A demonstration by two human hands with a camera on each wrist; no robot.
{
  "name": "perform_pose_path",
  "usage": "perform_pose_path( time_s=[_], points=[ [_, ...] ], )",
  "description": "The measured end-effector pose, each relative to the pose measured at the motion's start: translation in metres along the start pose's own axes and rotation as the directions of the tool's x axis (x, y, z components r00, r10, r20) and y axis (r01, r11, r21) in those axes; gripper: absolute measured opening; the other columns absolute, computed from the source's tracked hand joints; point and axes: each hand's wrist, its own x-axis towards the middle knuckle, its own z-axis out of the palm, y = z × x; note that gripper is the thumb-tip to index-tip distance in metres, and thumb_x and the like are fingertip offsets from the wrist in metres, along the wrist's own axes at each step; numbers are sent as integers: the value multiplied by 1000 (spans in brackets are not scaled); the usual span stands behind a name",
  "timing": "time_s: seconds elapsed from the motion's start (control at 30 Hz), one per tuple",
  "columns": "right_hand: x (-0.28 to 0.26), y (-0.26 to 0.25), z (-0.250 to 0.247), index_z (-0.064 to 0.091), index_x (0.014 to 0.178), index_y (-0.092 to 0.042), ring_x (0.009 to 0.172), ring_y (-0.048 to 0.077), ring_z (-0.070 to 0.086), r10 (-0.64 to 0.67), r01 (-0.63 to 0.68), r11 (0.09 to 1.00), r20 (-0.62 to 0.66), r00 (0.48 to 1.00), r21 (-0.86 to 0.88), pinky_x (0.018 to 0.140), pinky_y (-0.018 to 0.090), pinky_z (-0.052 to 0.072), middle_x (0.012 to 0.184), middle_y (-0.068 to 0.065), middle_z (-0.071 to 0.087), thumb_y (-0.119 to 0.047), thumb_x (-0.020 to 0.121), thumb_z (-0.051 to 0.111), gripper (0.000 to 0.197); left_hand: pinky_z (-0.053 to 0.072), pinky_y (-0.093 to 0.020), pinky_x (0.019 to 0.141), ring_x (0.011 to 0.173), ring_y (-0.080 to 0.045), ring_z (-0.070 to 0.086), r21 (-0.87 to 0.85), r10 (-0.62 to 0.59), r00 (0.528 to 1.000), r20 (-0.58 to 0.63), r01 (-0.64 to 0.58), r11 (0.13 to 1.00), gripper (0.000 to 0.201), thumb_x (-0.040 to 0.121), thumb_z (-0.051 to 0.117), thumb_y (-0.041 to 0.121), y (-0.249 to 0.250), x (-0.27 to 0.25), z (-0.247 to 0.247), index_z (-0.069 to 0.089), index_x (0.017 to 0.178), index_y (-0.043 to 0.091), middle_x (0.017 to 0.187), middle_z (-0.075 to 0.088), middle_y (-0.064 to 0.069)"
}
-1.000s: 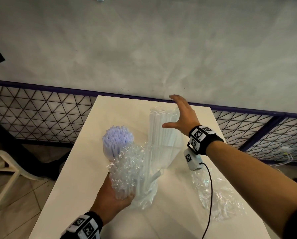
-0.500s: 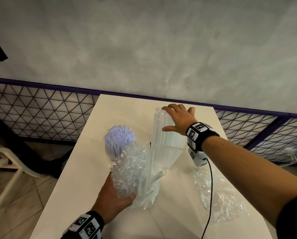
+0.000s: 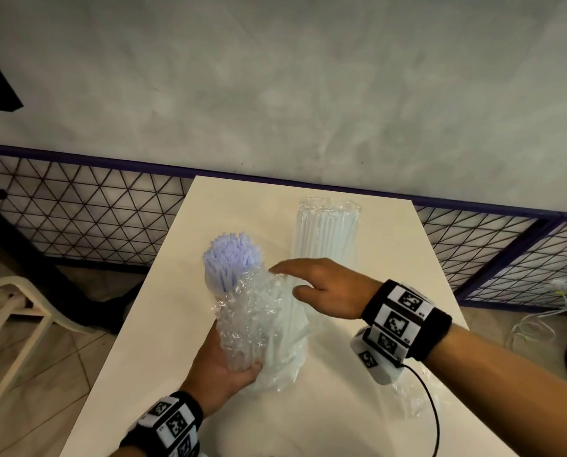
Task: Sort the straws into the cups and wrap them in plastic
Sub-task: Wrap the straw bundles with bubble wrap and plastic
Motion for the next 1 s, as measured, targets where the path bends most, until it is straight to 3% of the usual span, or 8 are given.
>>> perform_pose_path(
  time_s=[0.1,0.2,0.33,0.47,0.57,0.7,0.87,1.0],
  points=[
    [-12,2,8,47,143,-29,136,4,39,58,-56,980,-4,998,189,113,29,34,148,-10,47,-26,83,41,60,45,-10,93,110,3,62,26,3,1000,10,-3,1000,79,59,86,38,0,-1,-2,54,130,23,116,67,17],
    [-22,4,20,52,135,-37,133,-5,39,46,-33,955,-39,998,296,110,27,37,141,-21,50,-27,87,65,51,47,-24,98,112,0,62,14,0,1000,8,0,1000,80,60,86,37,0,0,-2,52,131,25,116,67,17],
    [-24,7,38,59,119,-36,125,-3,48,73,1,927,-184,980,374,101,21,42,128,-22,57,-32,78,82,47,46,-18,95,110,3,61,49,7,1000,8,-7,999,80,59,85,38,1,1,-2,52,131,25,115,66,20],
    [-18,12,59,63,94,-27,102,11,60,93,94,914,-429,898,396,82,23,49,111,-14,63,-29,76,84,28,48,-24,95,108,2,62,68,7,1000,-9,-6,998,81,58,85,38,1,1,-2,51,131,27,114,66,18],
    [-16,13,74,62,93,-22,83,8,61,215,109,838,-507,835,534,74,18,46,98,-10,69,-15,75,83,29,48,-23,95,106,3,62,79,1,1000,-16,0,997,81,58,85,36,1,0,-1,50,130,30,112,66,22],
    [-11,9,92,59,113,-28,80,14,67,456,114,573,-432,778,811,78,28,55,87,-3,72,2,72,78,54,49,-26,96,107,1,62,93,3,1000,-25,-1,996,78,60,87,32,-1,2,1,51,129,31,113,66,20],
    [-5,10,111,72,86,-38,88,9,70,410,-2,641,-340,846,767,86,30,55,91,-9,73,-5,71,82,38,50,-26,97,108,0,62,104,17,1000,-7,-16,994,77,61,85,35,-4,4,-1,51,130,29,115,65,18],
    [-6,15,101,73,96,-22,93,10,71,403,-32,665,-322,857,747,88,27,55,99,-3,75,-11,73,85,28,42,-7,91,109,4,59,117,30,1000,0,-30,993,77,60,83,40,-3,2,-1,51,129,29,113,63,24]
  ],
)
